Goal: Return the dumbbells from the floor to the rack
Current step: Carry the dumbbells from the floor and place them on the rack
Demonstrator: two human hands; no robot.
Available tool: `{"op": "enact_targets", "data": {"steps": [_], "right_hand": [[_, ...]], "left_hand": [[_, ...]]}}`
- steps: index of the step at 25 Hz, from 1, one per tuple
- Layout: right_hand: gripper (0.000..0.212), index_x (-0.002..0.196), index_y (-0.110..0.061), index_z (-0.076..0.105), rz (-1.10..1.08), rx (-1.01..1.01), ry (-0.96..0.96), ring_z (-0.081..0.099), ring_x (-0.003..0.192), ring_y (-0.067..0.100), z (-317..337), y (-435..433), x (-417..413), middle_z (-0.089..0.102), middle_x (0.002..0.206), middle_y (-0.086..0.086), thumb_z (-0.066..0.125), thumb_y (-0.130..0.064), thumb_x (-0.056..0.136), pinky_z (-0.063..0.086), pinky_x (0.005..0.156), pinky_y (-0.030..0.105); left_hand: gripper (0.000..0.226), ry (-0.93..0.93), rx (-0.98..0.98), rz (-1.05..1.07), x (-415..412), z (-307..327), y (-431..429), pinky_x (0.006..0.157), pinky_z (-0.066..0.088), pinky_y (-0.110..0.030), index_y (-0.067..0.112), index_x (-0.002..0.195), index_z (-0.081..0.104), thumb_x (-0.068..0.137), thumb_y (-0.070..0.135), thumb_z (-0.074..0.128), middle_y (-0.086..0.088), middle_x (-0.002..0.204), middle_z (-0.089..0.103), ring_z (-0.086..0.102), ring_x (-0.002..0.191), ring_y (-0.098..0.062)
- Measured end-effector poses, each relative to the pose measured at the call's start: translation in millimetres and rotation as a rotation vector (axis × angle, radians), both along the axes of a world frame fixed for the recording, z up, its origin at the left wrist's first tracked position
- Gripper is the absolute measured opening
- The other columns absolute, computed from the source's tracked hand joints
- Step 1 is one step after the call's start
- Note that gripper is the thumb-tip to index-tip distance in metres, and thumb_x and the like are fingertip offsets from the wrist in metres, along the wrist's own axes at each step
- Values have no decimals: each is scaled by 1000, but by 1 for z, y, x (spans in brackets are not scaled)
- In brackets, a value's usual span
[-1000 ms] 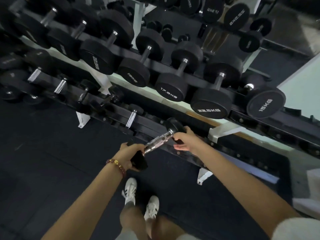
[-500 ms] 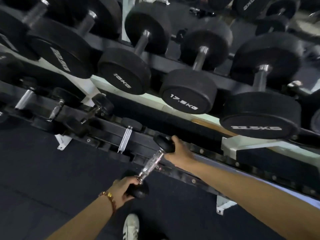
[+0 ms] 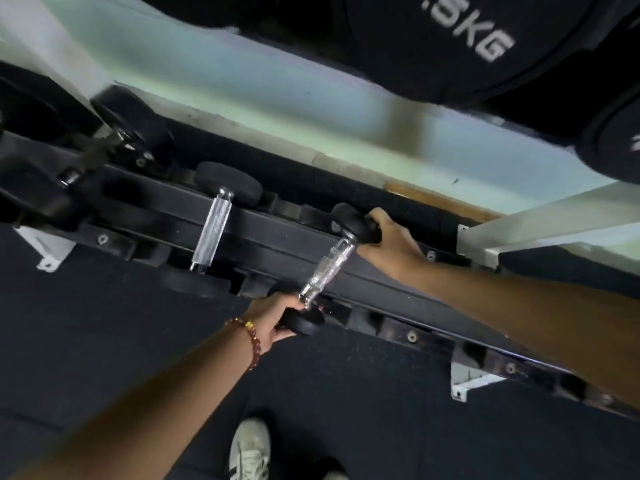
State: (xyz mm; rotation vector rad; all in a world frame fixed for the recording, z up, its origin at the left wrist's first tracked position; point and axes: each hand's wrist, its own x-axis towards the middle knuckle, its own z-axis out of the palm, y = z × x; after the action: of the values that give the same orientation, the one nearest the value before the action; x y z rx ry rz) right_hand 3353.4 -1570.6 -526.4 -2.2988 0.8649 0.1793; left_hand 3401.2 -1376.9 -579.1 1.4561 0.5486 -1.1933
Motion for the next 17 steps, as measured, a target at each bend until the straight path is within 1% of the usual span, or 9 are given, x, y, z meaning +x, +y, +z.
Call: {"op": "enact_targets", "data": {"steps": [2,4,5,7,9,11,14,15,17], "right_hand": [[36,114,-24,48,0,10,-27,61,73,21,-8,-10,2,60,92,3,60,-15,81,46,60,29],[36,115,-23,51,-29,32,-54,60,73,21,-13,-15,7,60,91,3,60,-15,81,45,60,28],[37,117,-23,53,-33,24,-57,60,75,21,-15,-18,10,60,91,2,60,-16,81,45,62,28],[39,120,-24,55,-23,1,-57,60,77,19,-15,-19,21,60,92,0,59,-15,81,47,64,28],[39,121,-23,55,-3,1,-39,59,78,19,-19,-22,38,61,94,1,58,-14,83,47,63,26],[36,118,-20,55,-36,18,-3,59,81,21,-25,-25,56,62,98,5,57,-10,83,47,65,28],[33,112,-16,55,-161,41,26,58,85,25,-38,-26,72,61,98,8,52,-4,82,45,68,29],[32,111,-16,55,-196,35,30,57,85,26,-41,-25,75,59,96,8,51,-3,82,44,68,29],[34,114,-15,53,-228,29,40,56,83,25,-44,-24,74,57,95,7,50,-2,83,43,68,29]], "left_hand": [[12,-16,-20,11,1,-10,-12,65,53,-33,4,90,54,83,-3,60,-10,88,59,60,75,-19],[23,-42,-26,3,4,-14,-18,62,53,-32,1,103,52,83,-2,61,-11,89,60,62,74,-19],[26,-40,-30,2,5,-14,-21,61,54,-32,1,106,51,82,-2,62,-12,89,60,62,74,-20],[22,-7,-41,18,8,-13,-23,63,57,-34,2,102,51,83,0,62,-14,92,59,62,75,-22],[11,69,-57,55,9,-9,-26,74,56,-38,3,91,51,85,1,60,-15,93,58,60,77,-24],[9,113,-73,58,11,-4,-30,83,52,-40,5,88,51,87,3,60,-16,95,57,59,80,-25],[15,109,-74,31,19,-2,-36,82,52,-40,5,95,51,87,10,63,-17,103,56,59,92,-28],[15,108,-67,21,22,0,-37,83,52,-41,6,95,51,87,11,63,-16,102,56,58,94,-29],[13,118,-51,5,23,3,-41,87,52,-44,6,89,49,88,9,61,-15,94,54,56,95,-30]]}}
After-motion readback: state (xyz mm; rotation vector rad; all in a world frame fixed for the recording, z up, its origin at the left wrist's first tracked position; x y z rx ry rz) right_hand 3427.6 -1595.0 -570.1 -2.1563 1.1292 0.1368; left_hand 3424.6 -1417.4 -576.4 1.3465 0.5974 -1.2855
